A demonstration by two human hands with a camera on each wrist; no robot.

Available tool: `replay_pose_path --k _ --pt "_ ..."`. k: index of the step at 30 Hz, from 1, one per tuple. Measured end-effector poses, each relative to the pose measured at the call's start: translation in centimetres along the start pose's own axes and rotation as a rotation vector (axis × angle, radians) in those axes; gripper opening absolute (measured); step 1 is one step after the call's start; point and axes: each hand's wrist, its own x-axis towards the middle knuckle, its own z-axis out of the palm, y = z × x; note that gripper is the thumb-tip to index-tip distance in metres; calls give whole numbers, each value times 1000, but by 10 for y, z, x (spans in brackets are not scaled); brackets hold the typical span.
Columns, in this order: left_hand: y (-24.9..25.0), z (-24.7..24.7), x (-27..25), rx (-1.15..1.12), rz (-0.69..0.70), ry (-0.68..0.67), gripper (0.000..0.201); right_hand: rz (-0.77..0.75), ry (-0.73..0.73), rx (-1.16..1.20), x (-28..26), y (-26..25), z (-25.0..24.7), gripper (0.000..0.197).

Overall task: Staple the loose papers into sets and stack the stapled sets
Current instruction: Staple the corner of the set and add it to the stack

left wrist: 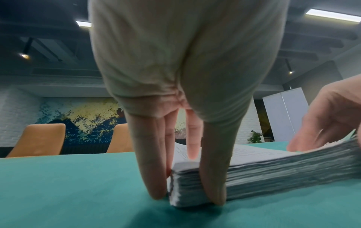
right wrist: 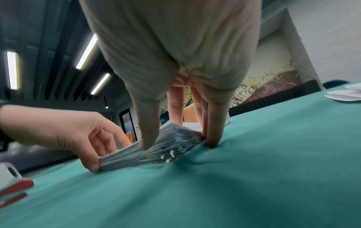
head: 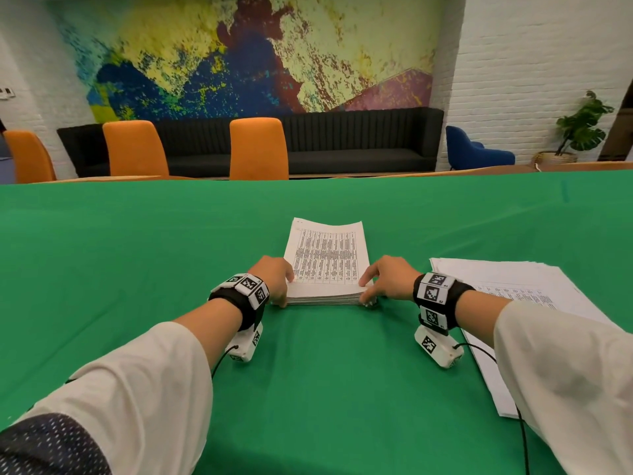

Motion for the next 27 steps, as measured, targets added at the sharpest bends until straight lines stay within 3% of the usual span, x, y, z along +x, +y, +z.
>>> replay_pose_path --k 2,5,9,13,16,20,21,24,27 --pt "-1 -6 -4 -17 -3 15 81 -13 -1 9 -6 4 -6 73" --pt "-11 -22 -17 1 8 53 87 51 79 -17 -17 23 -33 81" --pt "-37 -50 -47 191 -65 58 53 333 -26 -185 -43 70 -70 95" --pt "-59 -50 -74 348 -164 -116 62 449 -208 -325 -82 111 -69 121" --pt "-69 -36 -87 373 -196 -240 59 384 -245 -303 -110 115 -67 105" --pt "-70 -21 -94 460 -105 -167 31 223 -278 -97 -134 113 -80 74" --pt "-68 -18 -95 436 -75 -170 39 220 -217 -68 -135 116 -83 75" --pt "-63 -8 -89 315 29 -180 72 359 -63 -257 -133 133 -83 102" --pt "-60 1 -86 273 119 -204 69 536 -120 -292 -135 145 -82 126"
